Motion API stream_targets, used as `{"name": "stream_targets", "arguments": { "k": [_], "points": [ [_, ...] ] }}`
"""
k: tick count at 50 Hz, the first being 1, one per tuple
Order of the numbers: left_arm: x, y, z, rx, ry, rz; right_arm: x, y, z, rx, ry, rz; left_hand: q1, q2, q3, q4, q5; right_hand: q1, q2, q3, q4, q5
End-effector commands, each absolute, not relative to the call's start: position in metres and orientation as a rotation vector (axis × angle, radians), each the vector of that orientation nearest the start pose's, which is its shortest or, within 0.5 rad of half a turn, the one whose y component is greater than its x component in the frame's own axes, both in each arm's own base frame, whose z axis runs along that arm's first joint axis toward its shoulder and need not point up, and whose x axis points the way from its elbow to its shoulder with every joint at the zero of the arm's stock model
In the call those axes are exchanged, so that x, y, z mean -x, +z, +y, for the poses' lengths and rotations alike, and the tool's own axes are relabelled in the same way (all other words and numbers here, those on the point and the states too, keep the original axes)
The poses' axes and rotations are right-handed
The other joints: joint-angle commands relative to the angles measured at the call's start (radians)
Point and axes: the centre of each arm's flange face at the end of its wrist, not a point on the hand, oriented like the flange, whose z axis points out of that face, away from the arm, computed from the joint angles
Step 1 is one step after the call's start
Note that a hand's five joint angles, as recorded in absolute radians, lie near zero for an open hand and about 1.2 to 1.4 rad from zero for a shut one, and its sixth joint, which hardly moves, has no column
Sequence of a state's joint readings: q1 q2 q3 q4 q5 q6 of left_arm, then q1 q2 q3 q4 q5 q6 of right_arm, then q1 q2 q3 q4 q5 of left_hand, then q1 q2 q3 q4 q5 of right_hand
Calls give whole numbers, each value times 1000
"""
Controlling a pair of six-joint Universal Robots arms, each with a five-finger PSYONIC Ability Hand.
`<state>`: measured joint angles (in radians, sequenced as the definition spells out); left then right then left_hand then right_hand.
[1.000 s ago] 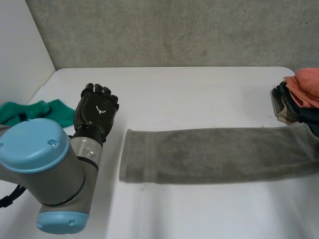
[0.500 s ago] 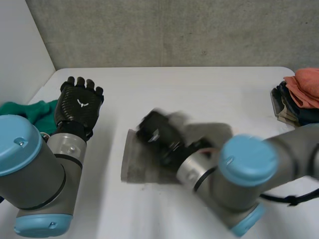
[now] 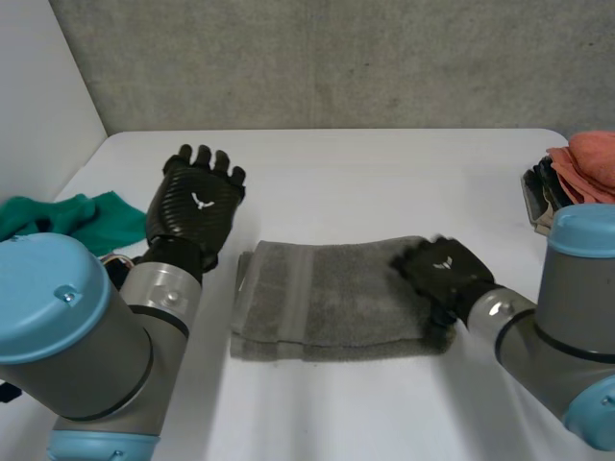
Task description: Fold the laundry.
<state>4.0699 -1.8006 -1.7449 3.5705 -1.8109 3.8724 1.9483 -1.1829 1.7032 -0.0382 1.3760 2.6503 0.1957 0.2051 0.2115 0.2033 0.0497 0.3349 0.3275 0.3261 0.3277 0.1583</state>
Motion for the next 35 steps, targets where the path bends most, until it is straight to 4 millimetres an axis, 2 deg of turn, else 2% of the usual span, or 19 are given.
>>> {"name": "stream_targets", "arguments": {
  "k": [1, 6, 7, 8, 11, 12, 14, 15, 16, 19, 21, 22, 23, 24, 26, 28, 30, 31, 35],
  "points": [
    [301, 216, -203, -1139, -2069, 1739, -237, 135, -252, 1369, -1559, 2412, -21, -31, -37, -29, -50, 1060, 1068, 1069, 1068, 1062],
    [299, 217, -201, -1138, -2067, 1738, -244, 153, -274, 1344, -1836, 2378, -21, -31, -37, -29, -50, 1061, 1069, 1070, 1069, 1063],
    [299, 218, -202, -1136, -2068, 1737, -248, 157, -276, 1338, -1893, 2346, -21, -31, -37, -29, -50, 1061, 1069, 1070, 1069, 1063],
    [299, 218, -201, -1137, -2066, 1738, -265, 168, -270, 1358, -1986, 2232, -21, -31, -37, -29, -50, 1061, 1069, 1070, 1069, 1063],
    [298, 221, -201, -1129, -2072, 1733, -299, 186, -246, 1422, -2096, 1991, -21, -31, -37, -29, -50, 1061, 1069, 1070, 1069, 1063],
    [297, 222, -201, -1125, -2075, 1728, -323, 192, -226, 1472, -2132, 1827, -21, -31, -37, -29, -50, 1061, 1069, 1070, 1069, 1063],
    [295, 226, -201, -1112, -2083, 1724, -343, 191, -204, 1538, -2126, 1671, -20, -30, -36, -28, -49, 1061, 1069, 1070, 1069, 1063],
    [295, 227, -201, -1108, -2085, 1723, -352, 188, -193, 1579, -2104, 1602, -21, -31, -37, -29, -50, 1061, 1069, 1070, 1069, 1063],
    [294, 227, -202, -1103, -2083, 1723, -368, 176, -169, 1671, -2037, 1471, -21, -31, -37, -29, -50, 1061, 1069, 1070, 1069, 1063],
    [289, 226, -205, -1067, -2060, 1736, -386, 148, -125, 1841, -1873, 1271, -21, -31, -37, -29, -50, 1061, 1069, 1070, 1069, 1063],
    [285, 227, -207, -1034, -2050, 1746, -388, 138, -116, 1887, -1833, 1243, -21, -31, -37, -29, -50, 1061, 1069, 1070, 1069, 1063],
    [285, 227, -207, -1026, -2052, 1750, -388, 136, -116, 1900, -1830, 1252, -21, -31, -37, -29, -50, 850, 858, 859, 857, 852],
    [284, 227, -207, -1018, -2052, 1757, -386, 136, -122, 1893, -1849, 1296, -21, -31, -37, -29, -50, 107, 114, 116, 114, 109],
    [284, 227, -207, -1003, -2060, 1769, -384, 137, -126, 1876, -1859, 1334, -20, -30, -36, -28, -49, -160, -153, -152, -153, -158],
    [284, 228, -207, -986, -2076, 1786, -379, 142, -138, 1797, -1892, 1447, -20, -30, -36, -28, -49, -160, -153, -152, -153, -158],
    [286, 232, -208, -950, -2119, 1816, -371, 158, -155, 1625, -1936, 1581, -17, -27, -33, -25, -46, -160, -153, -152, -153, -158],
    [287, 234, -208, -919, -2151, 1843, -361, 180, -171, 1468, -1974, 1645, -15, -24, -30, -22, -43, -160, -153, -152, -153, -158],
    [289, 237, -209, -890, -2186, 1869, -351, 198, -186, 1309, -1989, 1689, -12, -21, -27, -19, -40, -160, -153, -152, -153, -158],
    [295, 245, -207, -814, -2285, 1941, -332, 217, -206, 996, -1862, 1779, 3, -6, -13, -5, -25, -160, -153, -152, -153, -158]
  ]
}}
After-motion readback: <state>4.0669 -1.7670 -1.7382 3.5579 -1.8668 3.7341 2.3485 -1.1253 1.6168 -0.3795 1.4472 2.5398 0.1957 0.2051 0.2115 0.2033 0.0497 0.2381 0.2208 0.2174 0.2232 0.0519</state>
